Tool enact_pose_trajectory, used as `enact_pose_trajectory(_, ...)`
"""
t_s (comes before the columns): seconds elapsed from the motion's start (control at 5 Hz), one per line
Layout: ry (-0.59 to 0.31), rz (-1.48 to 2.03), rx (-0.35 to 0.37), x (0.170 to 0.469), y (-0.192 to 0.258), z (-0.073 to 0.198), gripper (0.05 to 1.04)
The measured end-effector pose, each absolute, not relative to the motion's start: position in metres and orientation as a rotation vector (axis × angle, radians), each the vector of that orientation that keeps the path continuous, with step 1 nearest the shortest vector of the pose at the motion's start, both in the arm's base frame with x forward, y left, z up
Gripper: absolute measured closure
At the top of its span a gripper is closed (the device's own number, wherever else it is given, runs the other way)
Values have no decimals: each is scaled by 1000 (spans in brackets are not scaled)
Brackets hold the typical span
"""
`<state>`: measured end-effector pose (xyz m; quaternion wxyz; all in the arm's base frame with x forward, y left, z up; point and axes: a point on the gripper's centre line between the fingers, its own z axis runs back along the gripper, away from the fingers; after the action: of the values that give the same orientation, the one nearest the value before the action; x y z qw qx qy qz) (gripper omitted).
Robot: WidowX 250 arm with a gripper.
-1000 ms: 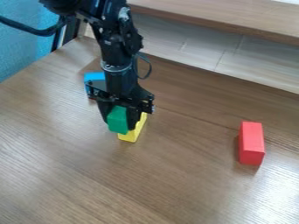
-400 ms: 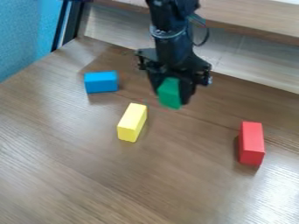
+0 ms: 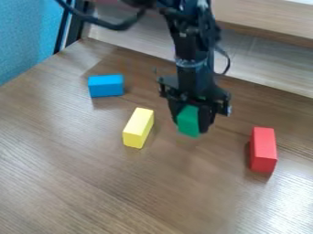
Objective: Move the green block and place it in the middle of yellow and red block
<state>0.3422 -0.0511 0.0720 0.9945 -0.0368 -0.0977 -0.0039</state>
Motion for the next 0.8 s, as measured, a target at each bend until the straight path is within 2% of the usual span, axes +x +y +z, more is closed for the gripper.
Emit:
enact_pose_trajectory(0.2,-165,-32,-72,341,-57,58,490)
enact_pose_trajectory(0.8,-137,-51,-49,338,-63,43,490)
